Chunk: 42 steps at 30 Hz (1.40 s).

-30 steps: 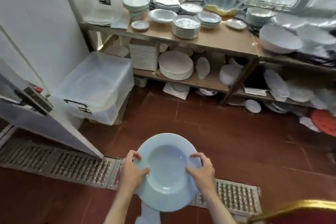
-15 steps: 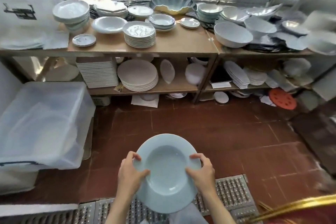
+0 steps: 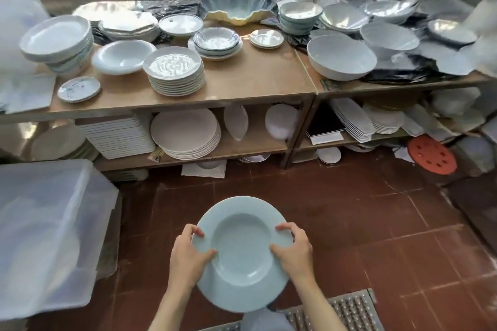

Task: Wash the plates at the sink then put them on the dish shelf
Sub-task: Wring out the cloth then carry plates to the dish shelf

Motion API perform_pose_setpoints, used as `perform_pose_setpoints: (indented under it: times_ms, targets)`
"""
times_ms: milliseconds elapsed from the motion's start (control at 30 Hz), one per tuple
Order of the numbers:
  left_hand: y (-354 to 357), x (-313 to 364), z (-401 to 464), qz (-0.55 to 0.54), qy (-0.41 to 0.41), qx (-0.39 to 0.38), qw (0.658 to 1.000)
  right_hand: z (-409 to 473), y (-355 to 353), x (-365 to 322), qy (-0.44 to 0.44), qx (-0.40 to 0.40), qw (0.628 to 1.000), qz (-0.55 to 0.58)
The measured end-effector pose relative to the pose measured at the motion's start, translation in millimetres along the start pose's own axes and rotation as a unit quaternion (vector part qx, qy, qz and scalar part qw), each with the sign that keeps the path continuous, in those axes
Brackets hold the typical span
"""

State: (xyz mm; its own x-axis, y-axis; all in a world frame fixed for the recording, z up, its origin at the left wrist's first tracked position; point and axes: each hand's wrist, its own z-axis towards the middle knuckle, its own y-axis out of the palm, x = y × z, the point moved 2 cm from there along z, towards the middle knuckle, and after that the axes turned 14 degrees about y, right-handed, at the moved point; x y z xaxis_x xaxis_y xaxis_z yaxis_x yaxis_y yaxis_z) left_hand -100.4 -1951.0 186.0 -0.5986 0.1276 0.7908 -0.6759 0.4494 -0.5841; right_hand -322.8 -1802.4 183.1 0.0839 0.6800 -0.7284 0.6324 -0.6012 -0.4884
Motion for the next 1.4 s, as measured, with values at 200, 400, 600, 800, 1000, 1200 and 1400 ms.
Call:
perform_pose_setpoints:
  times_ms: [200,400,600,800,1000,1200,1400]
  targets:
    - [25.1,56.7,84.7,0.005,0.007,0.017,1.0,90.8,-28.7,-55.9,-0.017,-0.005,1.0,0.022]
    - [43.3,100.0,152.0,0.004,0.025,0.024,0.999,151.8,-46.5,-88.8,-0.014,0.003,0.999,0.043]
    - [64.5,121.5,205.1,-0.001,0.023,0.014,1.0,204.9,-55.8,-112.6,-0.001,0.009,0.999,0.035]
    - [89.6,138.9,276.9,-0.007,0.015,-0.005,1.0,266.6,-60.4,-140.7,0.014,0.023,0.999,0.026]
    - [115.2,168.8,371.9,-0.02,0.019,-0.027,0.999,344.3,-66.4,-188.6,0.03,0.035,0.999,0.018]
    - [122.4,197.7,450.4,-0.028,0.041,-0.028,0.998,407.6,-66.2,-236.0,0.038,0.034,0.998,0.036]
    - [129.4,220.3,503.9,-0.047,0.032,-0.012,0.998,461.0,-69.0,-277.4,0.043,0.019,0.998,0.037]
